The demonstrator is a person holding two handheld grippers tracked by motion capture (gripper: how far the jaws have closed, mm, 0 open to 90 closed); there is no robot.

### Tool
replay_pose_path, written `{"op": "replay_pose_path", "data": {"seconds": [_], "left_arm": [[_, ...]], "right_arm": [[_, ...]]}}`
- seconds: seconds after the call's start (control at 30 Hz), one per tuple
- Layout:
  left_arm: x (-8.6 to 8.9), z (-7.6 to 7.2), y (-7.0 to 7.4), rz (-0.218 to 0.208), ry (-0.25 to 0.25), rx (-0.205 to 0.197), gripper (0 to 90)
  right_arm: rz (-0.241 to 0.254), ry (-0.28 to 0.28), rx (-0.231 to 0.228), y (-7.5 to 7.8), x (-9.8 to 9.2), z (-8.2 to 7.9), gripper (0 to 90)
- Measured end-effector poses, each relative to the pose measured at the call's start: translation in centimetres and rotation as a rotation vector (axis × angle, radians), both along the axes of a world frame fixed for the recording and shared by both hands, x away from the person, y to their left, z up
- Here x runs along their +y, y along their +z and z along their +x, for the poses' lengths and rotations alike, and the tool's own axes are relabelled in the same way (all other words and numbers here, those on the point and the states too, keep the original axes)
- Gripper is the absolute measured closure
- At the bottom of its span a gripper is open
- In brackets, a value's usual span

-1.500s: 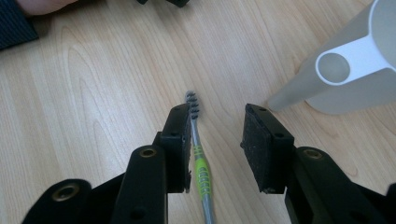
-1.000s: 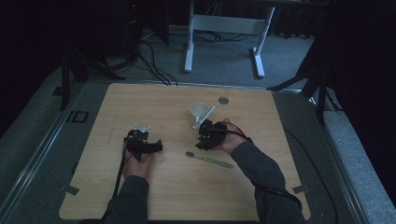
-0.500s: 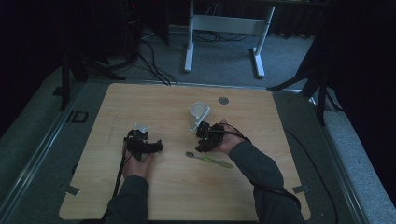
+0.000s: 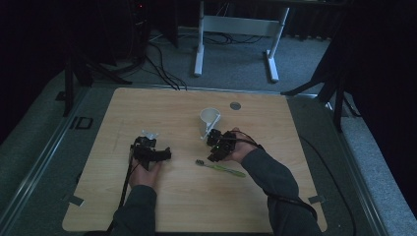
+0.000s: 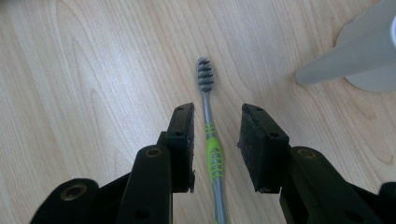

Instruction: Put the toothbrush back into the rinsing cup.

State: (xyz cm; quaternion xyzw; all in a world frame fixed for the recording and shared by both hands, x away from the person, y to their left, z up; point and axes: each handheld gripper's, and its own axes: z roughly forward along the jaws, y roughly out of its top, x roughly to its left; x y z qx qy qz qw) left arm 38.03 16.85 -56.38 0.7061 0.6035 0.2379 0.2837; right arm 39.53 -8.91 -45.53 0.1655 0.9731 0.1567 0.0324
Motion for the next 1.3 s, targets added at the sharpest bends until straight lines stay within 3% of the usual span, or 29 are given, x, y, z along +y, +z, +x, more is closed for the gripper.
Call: {"op": "replay_pose_path", "data": {"seconds": [1.3], "left_arm": [[0.0, 0.0, 0.0, 0.000, 0.000, -0.001, 4.0]], "right_arm": [[-0.065, -0.004, 0.050, -2.1, -0.1, 0.1, 64.1]]}}
